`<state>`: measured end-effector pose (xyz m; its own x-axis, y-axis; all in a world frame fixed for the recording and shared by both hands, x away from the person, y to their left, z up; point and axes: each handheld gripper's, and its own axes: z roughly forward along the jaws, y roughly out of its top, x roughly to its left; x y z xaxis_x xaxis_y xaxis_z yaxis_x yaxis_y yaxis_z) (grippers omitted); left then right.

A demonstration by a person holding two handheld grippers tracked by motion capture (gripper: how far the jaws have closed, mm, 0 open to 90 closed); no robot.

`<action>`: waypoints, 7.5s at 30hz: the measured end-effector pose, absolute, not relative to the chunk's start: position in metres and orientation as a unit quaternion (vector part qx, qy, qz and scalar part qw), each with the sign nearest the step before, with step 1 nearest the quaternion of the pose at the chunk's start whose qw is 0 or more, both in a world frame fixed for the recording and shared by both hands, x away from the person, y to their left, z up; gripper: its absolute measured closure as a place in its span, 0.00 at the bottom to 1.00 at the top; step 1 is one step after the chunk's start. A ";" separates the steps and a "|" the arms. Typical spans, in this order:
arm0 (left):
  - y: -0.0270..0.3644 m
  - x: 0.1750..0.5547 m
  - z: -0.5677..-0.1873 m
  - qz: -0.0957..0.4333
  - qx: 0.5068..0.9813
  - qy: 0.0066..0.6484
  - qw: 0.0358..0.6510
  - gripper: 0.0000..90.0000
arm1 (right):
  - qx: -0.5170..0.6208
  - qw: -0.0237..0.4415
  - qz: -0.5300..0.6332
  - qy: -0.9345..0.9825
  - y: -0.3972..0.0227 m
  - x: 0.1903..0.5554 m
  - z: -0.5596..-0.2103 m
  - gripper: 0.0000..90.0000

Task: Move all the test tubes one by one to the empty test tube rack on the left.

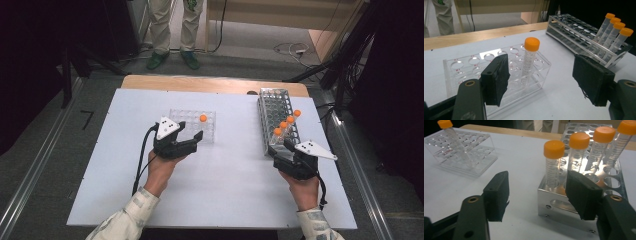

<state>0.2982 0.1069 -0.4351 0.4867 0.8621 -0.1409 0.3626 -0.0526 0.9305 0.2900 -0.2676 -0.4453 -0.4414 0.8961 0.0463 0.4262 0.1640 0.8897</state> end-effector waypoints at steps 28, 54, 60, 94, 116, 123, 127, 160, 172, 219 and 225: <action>0.119 0.291 -0.452 0.223 0.700 0.439 0.518 0.32 | 0.473 0.292 0.439 0.706 -0.262 0.323 -0.462 0.76; 0.122 0.290 -0.453 0.221 0.693 0.465 0.504 0.21 | 0.435 0.343 0.468 0.688 -0.261 0.308 -0.419 0.79; 0.122 0.290 -0.453 0.226 0.691 0.464 0.505 0.17 | 0.429 0.342 0.484 0.681 -0.261 0.300 -0.407 0.80; 0.112 0.285 -0.444 0.201 0.694 0.456 0.519 0.15 | 0.367 0.238 0.487 0.756 -0.186 0.295 -0.436 0.80; 0.096 0.278 -0.428 0.191 0.695 0.427 0.546 0.20 | 0.330 0.205 0.489 0.781 -0.145 0.294 -0.443 0.80; 0.092 0.275 -0.427 0.185 0.702 0.408 0.554 0.33 | 0.311 0.193 0.486 0.793 -0.124 0.291 -0.448 0.80; 0.089 0.274 -0.428 0.181 0.709 0.389 0.560 0.43 | 0.304 0.188 0.487 0.797 -0.117 0.290 -0.450 0.80; 0.090 0.271 -0.429 0.188 0.706 0.383 0.565 0.78 | 0.290 0.156 0.492 0.806 -0.104 0.286 -0.447 0.51; 0.101 0.277 -0.429 0.191 0.697 0.405 0.560 0.78 | 0.317 0.161 0.483 0.800 -0.124 0.290 -0.445 0.33; 0.120 0.325 -0.395 0.234 0.662 0.457 0.547 0.78 | 0.396 0.202 0.467 0.765 -0.222 0.288 -0.446 0.28; 0.122 0.337 -0.395 0.240 0.656 0.467 0.543 0.78 | 0.398 0.201 0.468 0.763 -0.224 0.287 -0.446 0.28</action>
<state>0.3373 0.1218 -0.3948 0.4487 0.8727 -0.1927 0.3521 0.0256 0.9356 0.2872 -0.2239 -0.4456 -0.6024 0.7954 0.0662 0.4191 0.2446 0.8744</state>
